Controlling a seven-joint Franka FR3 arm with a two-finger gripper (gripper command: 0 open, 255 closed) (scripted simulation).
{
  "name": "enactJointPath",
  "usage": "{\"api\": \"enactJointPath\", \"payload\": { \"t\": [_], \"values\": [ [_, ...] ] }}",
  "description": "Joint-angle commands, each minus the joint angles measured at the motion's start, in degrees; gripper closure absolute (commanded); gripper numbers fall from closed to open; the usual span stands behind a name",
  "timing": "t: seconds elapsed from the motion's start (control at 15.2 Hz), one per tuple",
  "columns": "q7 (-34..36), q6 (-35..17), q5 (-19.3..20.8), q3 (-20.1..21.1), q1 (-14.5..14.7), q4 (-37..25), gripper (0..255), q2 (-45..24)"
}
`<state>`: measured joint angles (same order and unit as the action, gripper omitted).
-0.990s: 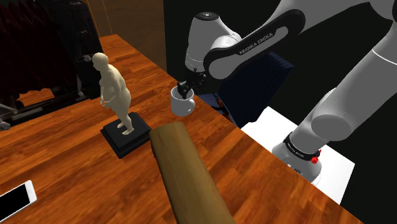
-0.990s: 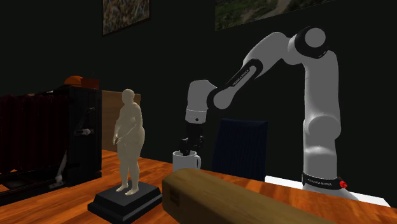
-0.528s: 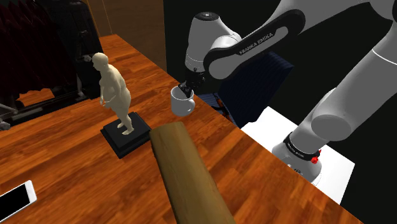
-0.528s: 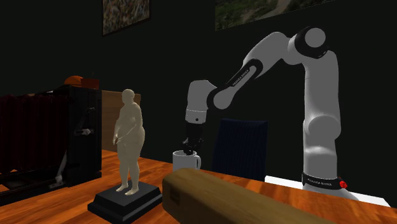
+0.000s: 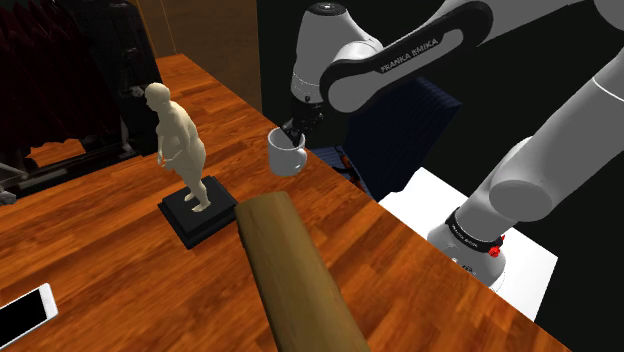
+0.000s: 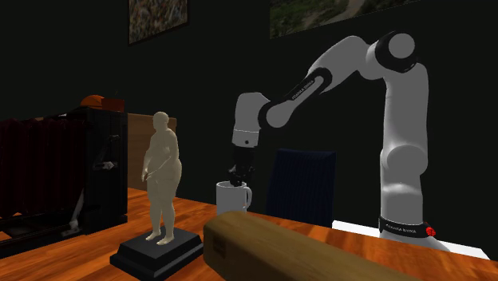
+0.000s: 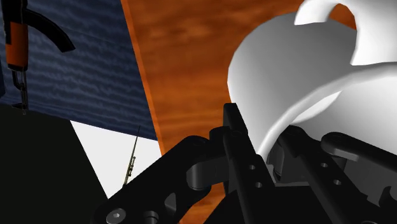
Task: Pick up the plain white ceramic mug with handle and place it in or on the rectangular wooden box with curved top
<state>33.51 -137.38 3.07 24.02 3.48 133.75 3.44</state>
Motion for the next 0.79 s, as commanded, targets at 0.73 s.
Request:
{"api": "enactJointPath", "payload": {
  "t": [0.73],
  "values": [
    [-2.8,10.2,-3.2,-0.7,0.3,-5.1,255,5.5]
  ]
}}
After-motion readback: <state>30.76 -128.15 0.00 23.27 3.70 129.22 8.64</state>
